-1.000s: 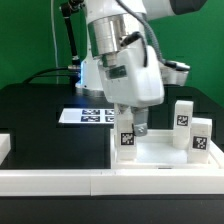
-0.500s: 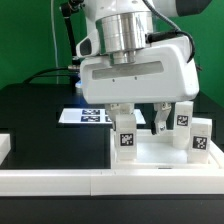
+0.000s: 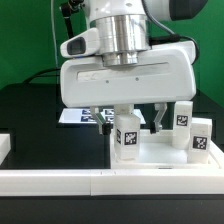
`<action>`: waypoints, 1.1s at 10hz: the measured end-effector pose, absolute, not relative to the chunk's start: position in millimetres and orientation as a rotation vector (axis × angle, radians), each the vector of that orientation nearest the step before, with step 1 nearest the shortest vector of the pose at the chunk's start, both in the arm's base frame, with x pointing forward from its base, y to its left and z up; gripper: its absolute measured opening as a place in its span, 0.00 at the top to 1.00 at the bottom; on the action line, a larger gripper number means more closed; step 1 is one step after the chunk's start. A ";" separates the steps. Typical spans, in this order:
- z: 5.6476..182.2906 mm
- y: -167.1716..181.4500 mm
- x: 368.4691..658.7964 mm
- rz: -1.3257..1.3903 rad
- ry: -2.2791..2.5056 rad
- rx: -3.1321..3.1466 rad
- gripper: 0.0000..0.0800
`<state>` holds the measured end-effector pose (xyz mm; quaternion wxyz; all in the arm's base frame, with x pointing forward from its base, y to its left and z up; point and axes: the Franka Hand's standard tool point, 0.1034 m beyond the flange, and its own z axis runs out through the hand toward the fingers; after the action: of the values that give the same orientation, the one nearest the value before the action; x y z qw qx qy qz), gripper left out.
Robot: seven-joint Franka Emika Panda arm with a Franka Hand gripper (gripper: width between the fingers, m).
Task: Assemble square table
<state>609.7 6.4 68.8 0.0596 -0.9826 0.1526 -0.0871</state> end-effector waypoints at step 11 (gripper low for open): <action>73.2 -1.0 615.7 -0.289 -0.439 -3.083 0.52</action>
Offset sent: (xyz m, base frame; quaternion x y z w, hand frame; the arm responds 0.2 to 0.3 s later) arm 0.0026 0.0057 0.0084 -0.0756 -0.0096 -0.4002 0.9133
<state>615.7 -1.0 73.2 0.0069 -0.9857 -0.1405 -0.0925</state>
